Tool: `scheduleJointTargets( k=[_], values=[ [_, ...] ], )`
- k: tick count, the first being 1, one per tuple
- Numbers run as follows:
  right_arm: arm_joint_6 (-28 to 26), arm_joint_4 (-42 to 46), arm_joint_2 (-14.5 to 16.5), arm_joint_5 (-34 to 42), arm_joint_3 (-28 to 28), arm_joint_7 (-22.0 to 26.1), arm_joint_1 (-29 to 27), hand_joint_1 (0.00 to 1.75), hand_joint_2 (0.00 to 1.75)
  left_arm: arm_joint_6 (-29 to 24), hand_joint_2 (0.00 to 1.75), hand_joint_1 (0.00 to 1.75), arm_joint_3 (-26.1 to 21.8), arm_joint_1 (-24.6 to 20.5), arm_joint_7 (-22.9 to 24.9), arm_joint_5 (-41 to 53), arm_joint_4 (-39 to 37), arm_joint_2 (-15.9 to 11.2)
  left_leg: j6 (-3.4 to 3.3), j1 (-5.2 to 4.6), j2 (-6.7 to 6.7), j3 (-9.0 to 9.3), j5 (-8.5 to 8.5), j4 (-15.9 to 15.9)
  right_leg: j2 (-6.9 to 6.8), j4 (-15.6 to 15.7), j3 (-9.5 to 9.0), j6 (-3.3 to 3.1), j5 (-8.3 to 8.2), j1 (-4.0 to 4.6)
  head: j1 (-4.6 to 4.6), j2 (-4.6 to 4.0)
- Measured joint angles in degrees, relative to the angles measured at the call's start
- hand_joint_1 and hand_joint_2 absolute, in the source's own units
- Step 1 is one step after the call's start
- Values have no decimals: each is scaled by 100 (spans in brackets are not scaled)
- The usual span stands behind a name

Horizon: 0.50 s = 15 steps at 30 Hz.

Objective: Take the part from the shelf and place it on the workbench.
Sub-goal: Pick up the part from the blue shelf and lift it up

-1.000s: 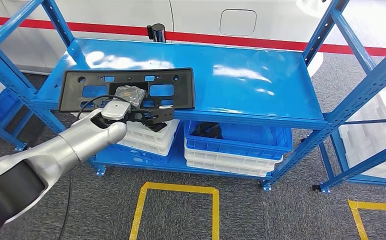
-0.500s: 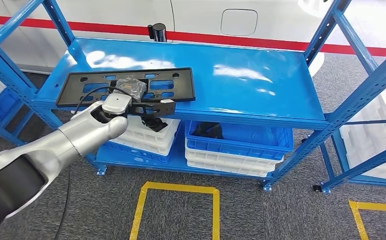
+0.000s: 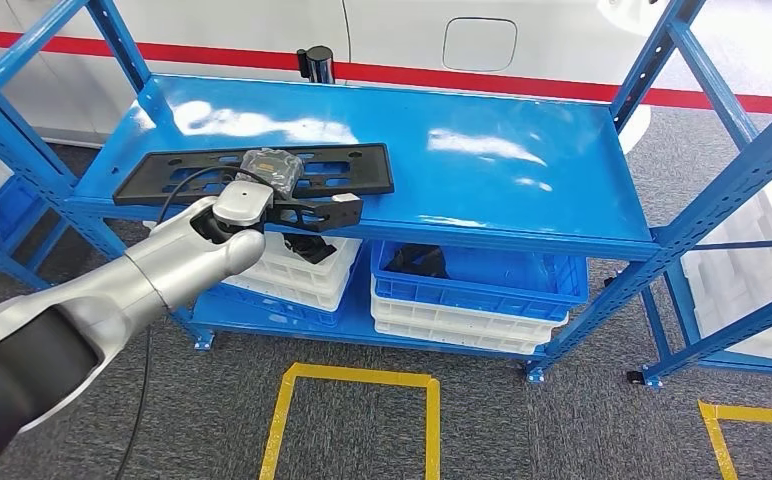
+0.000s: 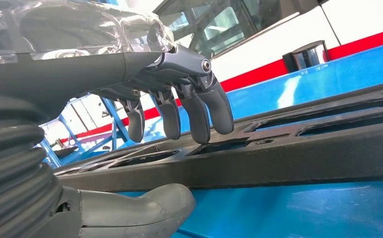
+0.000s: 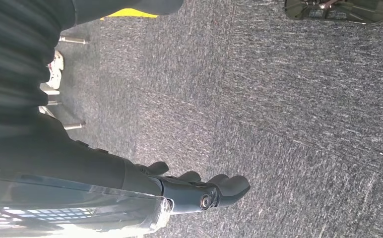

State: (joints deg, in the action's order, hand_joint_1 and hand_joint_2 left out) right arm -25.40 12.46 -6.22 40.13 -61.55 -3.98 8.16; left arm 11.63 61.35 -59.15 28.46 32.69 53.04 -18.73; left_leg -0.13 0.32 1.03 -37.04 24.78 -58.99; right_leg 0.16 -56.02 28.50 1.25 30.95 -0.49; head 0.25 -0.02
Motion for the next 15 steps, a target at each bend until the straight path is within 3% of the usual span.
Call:
scheduleJointTargets(
  k=[4,5,9,11,15],
  values=[
    [1,0,-9,2,2,-1,0,0,175,2,175,175,2,1,-31,11,-2,4,0,0,-3,0,0,0,0,0,0,0,0,0,0,0],
    [0,0,-12,3,2,-1,0,0,175,8,175,165,3,1,-33,17,-3,5,0,0,-4,0,0,0,0,0,0,0,0,0,0,0],
    [-3,0,-16,4,2,-1,0,0,175,63,175,18,5,1,-31,32,-10,7,0,0,-9,0,0,0,0,0,0,0,0,0,-1,0],
    [-4,0,-16,4,2,-1,0,0,175,104,175,0,7,1,-10,42,-19,8,0,0,-11,-1,0,0,1,0,0,0,0,0,-1,0],
    [-10,0,-16,4,2,-2,0,0,175,142,175,0,7,1,102,109,-51,3,0,-1,-20,-1,0,0,1,0,-1,0,0,1,1,0]
  ],
)
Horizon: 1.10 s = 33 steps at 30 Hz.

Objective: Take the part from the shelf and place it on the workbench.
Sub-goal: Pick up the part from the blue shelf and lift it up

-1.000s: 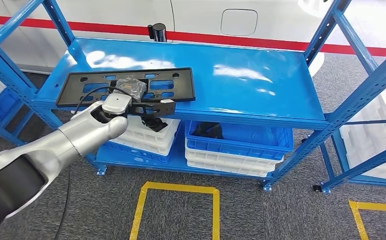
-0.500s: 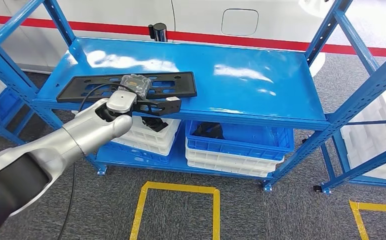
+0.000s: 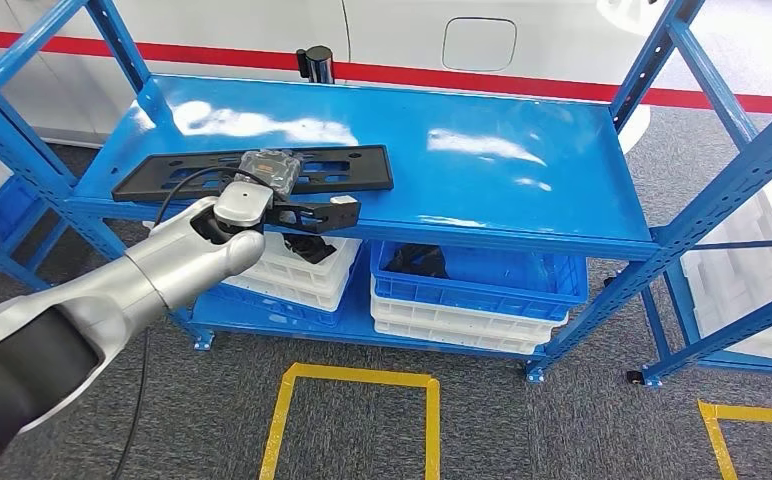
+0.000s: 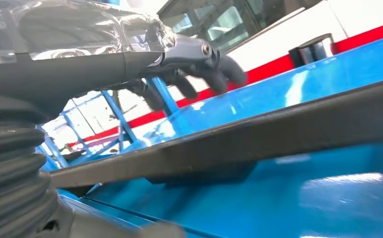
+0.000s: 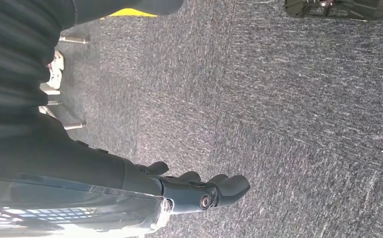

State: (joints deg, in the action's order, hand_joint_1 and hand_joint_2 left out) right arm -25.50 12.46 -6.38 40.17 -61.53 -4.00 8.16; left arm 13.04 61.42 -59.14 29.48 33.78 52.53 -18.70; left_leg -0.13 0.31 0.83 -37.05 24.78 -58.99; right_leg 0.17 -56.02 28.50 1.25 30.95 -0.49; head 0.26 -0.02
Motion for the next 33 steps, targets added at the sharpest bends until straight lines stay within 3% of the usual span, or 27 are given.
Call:
scheduleJointTargets(
  k=[10,14,33],
  values=[
    [4,0,0,-2,2,-6,-2,0,175,-20,175,0,0,3,40,47,-99,-34,-2,0,-30,0,1,0,1,0,2,0,0,1,1,0],
    [4,0,0,-3,2,-7,-2,0,175,-23,0,0,0,5,44,48,-136,-34,-3,0,-34,0,2,0,2,0,3,0,0,0,0,0],
    [-1,0,2,-62,2,-67,-1,0,175,306,0,0,-4,36,522,97,-440,-113,-4,-1,-58,-1,5,1,13,0,1,0,0,1,-1,0]
  ],
)
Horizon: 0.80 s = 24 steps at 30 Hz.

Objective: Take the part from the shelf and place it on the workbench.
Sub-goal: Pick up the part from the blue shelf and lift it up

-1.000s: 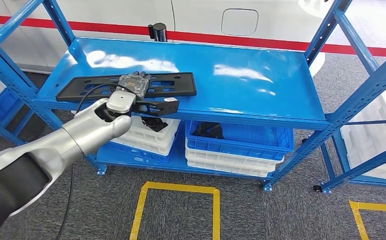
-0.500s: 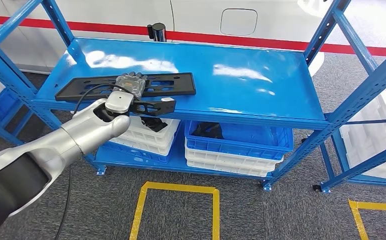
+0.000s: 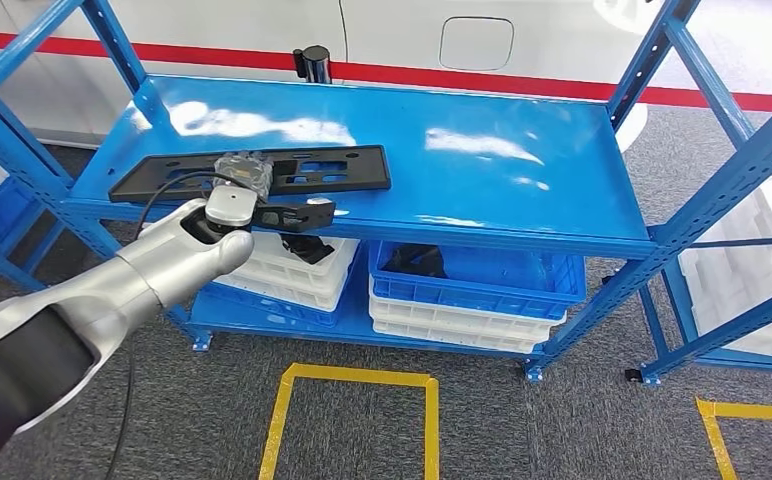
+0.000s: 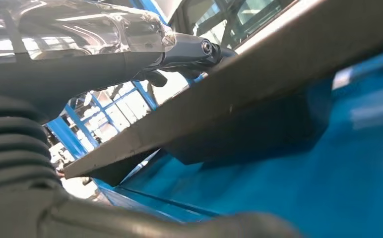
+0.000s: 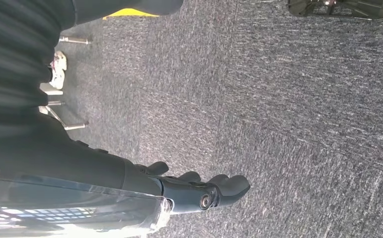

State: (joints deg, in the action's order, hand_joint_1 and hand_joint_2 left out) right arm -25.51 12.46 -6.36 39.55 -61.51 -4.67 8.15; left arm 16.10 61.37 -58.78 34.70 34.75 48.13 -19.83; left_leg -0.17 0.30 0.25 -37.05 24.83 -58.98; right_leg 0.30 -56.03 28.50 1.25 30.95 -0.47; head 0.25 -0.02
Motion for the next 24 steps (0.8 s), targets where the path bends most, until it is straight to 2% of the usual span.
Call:
scheduleJointTargets(
  k=[3,7,15,16,19,20,24],
  values=[
    [0,0,0,-2,0,-3,-1,0,175,19,0,0,-2,16,5,-11,-46,-30,0,0,-2,0,0,0,1,0,1,0,0,0,0,0],
    [1,0,0,-7,0,-8,-1,0,175,27,175,0,-4,21,9,-26,-93,-58,0,0,-2,0,0,0,1,0,2,0,0,0,1,0],
    [0,0,0,-28,0,-33,-2,0,175,81,175,0,-6,34,44,-32,-178,-128,0,0,-1,0,0,0,1,0,3,0,0,0,1,0],
    [0,0,0,-31,0,-38,-2,0,175,86,175,28,-6,37,45,-32,-187,-135,0,0,0,0,0,0,1,0,3,0,0,0,1,0],
    [0,0,0,-37,0,-45,-1,0,175,107,175,131,-7,45,45,-31,-213,-144,0,0,3,0,0,0,0,0,3,0,0,0,0,0],
    [0,0,0,-38,0,-46,-1,0,175,118,175,138,-7,47,45,-28,-221,-145,0,0,3,0,0,0,0,0,2,0,0,0,1,0],
    [0,0,0,-40,0,-47,-1,0,175,146,175,138,-7,53,43,-5,-256,-146,0,0,6,0,0,0,0,0,3,0,0,0,0,0]
  ],
)
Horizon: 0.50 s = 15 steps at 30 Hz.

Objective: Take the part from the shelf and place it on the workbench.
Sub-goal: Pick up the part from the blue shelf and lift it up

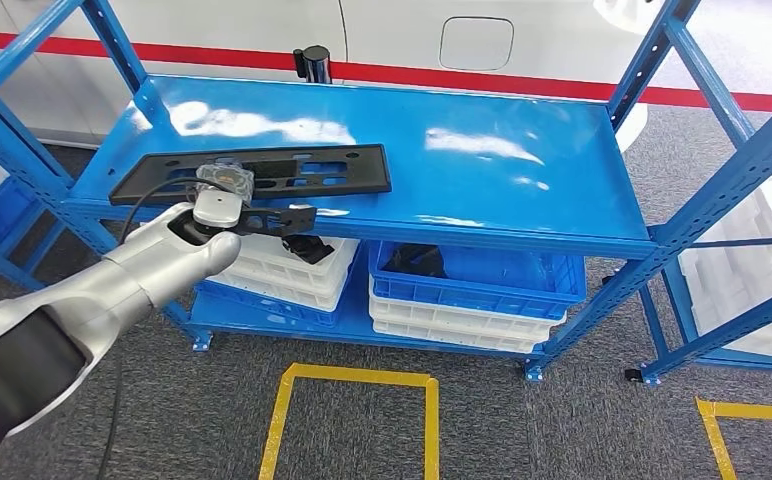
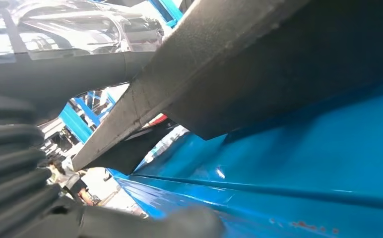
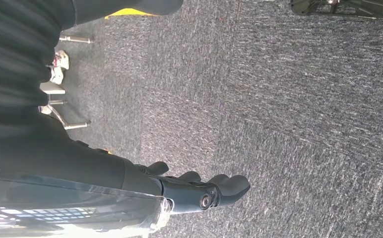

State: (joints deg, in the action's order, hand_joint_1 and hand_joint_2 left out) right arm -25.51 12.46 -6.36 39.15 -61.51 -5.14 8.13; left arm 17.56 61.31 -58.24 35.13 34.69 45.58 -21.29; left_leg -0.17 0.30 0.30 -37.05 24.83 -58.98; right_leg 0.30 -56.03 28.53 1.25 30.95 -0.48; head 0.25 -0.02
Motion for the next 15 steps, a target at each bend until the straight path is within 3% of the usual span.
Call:
scheduleJointTargets(
  k=[6,10,15],
  values=[
    [0,0,0,-1,2,0,1,0,175,16,175,138,1,0,-1,16,-20,1,0,0,5,4,0,0,-2,0,-1,0,0,0,0,0],
    [0,0,0,-1,2,0,0,0,175,10,175,175,0,-1,-1,19,-42,-7,0,2,10,5,-1,0,-3,-1,-2,0,0,2,0,0],
    [0,0,0,1,2,0,0,0,175,8,175,175,0,-1,-1,33,-55,-7,0,1,10,6,-1,0,-1,-2,-2,0,0,1,-1,0]
  ],
)
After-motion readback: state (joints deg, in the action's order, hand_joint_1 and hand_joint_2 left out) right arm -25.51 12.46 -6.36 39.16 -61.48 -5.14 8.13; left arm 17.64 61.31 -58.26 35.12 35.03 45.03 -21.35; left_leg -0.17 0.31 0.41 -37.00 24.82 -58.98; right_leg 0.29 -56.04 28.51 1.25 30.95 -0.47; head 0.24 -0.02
